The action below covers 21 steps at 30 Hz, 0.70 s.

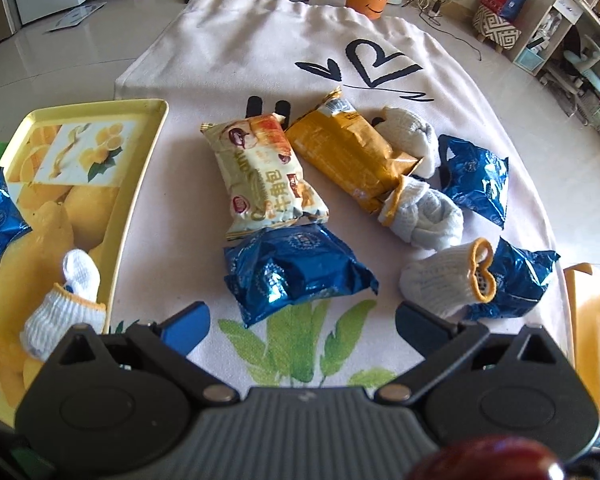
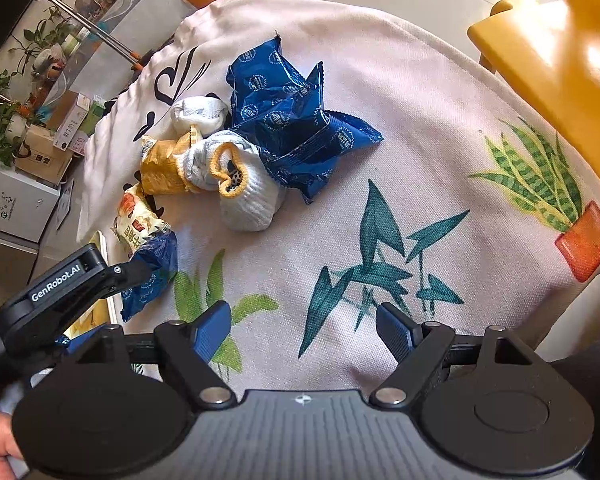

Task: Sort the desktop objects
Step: 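Close left tool on a blue foil packet while right tool grasps orange-cuffed white sock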

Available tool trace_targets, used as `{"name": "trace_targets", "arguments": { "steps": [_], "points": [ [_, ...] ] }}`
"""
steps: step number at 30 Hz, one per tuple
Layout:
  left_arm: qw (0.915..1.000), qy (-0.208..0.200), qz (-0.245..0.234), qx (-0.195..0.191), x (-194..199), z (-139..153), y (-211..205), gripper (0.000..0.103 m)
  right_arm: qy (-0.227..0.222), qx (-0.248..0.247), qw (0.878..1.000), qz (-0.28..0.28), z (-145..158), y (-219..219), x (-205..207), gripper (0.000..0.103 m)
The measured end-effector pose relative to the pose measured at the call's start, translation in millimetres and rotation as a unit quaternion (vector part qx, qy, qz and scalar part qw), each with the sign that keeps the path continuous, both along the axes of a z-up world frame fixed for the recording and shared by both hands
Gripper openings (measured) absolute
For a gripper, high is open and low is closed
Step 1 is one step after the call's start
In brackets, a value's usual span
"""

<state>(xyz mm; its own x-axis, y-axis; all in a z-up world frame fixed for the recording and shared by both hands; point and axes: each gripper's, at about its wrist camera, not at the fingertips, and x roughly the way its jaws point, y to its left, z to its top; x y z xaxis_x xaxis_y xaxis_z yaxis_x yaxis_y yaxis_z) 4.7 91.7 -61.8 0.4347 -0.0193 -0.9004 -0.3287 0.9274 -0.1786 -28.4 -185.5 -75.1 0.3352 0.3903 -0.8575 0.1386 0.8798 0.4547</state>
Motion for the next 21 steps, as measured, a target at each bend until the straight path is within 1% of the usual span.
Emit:
{"name": "trace_targets", "arguments": {
  "steps": [2,3,5,7,9,11,13,15,17,19,21],
  "points": [
    [0.9999,-0.010,-0.006,-0.012,-2.8,-2.6,2.4,0.102,0.003,-0.001,1.000,0.002,1.4,1.1,4.2,0.080],
    [0.9998,-0.008,-0.006,-0.019,-3.7,-4.5,4.3,0.102,0.005,0.001,1.000,0.002,2.0,1.1,6.8,0.080],
    [0.9995,-0.003,0.002,-0.032,-3.0,-5.2,7.4,0.102,0.019,0.018,1.000,-0.003,2.0,0.3,14.4,0.080],
    [0.9987,-0.009,0.015,-0.047,-1.9,-0.9,14.0,0.102,0.038,0.034,0.999,-0.003,0.4,2.0,23.9,0.080],
    [0.9985,-0.021,0.025,-0.044,4.4,4.6,18.2,0.102,0.042,0.039,0.998,0.001,1.0,6.5,35.7,0.080],
    [0.9986,-0.030,0.022,-0.038,11.5,8.5,20.1,0.102,0.039,0.041,0.998,0.000,1.8,11.3,47.5,0.080],
    [0.9987,-0.026,0.028,-0.033,18.2,6.4,21.4,0.102,0.032,0.038,0.999,0.006,1.5,16.6,58.9,0.080],
    [0.9984,-0.021,0.037,-0.039,22.2,1.2,23.2,0.102,0.026,0.039,0.999,0.002,-0.5,19.8,69.2,0.080],
    [0.9978,-0.008,0.045,-0.048,26.3,-6.8,25.1,0.102,0.038,0.050,0.998,-0.008,-7.0,21.4,78.8,0.080],
    [0.9971,-0.003,0.053,-0.056,28.9,-12.8,26.6,0.102,0.048,0.066,0.997,-0.016,-14.3,23.1,85.6,0.080],
    [0.9972,0.001,0.056,-0.050,31.4,-17.0,27.0,0.102,0.054,0.079,0.995,-0.026,-20.5,25.0,91.0,0.080]
  ]
}}
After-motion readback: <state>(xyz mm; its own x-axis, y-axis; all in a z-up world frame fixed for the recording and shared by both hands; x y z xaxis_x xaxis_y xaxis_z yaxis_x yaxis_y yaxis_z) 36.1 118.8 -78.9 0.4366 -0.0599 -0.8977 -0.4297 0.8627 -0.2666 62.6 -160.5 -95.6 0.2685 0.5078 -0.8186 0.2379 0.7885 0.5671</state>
